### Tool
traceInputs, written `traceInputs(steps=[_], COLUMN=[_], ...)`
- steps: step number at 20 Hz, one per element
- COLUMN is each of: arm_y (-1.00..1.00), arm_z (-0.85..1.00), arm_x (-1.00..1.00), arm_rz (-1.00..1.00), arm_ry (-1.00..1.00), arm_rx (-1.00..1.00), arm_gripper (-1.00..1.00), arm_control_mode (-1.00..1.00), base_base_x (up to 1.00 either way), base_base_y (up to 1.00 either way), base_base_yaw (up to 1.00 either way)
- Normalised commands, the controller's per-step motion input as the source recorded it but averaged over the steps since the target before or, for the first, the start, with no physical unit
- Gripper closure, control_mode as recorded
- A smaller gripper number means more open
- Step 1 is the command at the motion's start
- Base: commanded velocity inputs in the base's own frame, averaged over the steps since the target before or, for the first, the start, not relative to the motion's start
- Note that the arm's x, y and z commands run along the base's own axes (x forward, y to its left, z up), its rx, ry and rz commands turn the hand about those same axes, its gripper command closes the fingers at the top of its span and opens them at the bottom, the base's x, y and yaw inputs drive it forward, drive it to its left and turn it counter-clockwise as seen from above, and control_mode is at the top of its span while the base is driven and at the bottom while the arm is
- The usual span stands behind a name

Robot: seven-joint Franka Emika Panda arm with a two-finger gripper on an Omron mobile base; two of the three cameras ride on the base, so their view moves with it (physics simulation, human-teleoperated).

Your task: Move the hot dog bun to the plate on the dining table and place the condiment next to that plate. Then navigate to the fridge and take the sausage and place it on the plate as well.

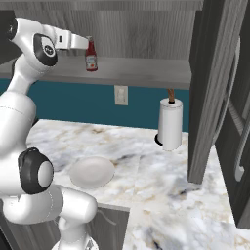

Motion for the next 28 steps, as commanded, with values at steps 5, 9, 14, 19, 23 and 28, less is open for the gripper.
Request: traceInputs(steps=[5,9,14,19,23,28], arm_y=[-0.26,-0.23,-0.04,0.02,0.04,0.0], arm_z=[-0.03,-0.01,-0.02,-0.13,-0.25,-0.12], arm_x=[0.28,0.21,0.15,0.07,0.16,0.42], arm_rz=[-0.04,-0.02,-0.01,0.0,0.0,0.0], arm_ry=[0.07,0.08,0.04,0.0,0.0,0.0], arm_rx=[0.08,0.07,0.04,0.0,0.0,0.0], arm_gripper=[-1.0,-1.0,-1.0,-1.0,-1.0,-1.0], arm_control_mode=[-1.0,-1.0,-1.0,-1.0,-1.0,-1.0], base_base_x=[0.0,0.0,0.0,0.0,0.0,0.0], base_base_y=[0.0,0.0,0.0,0.0,0.0,0.0], base_base_yaw=[0.0,0.0,0.0,0.0,0.0,0.0])
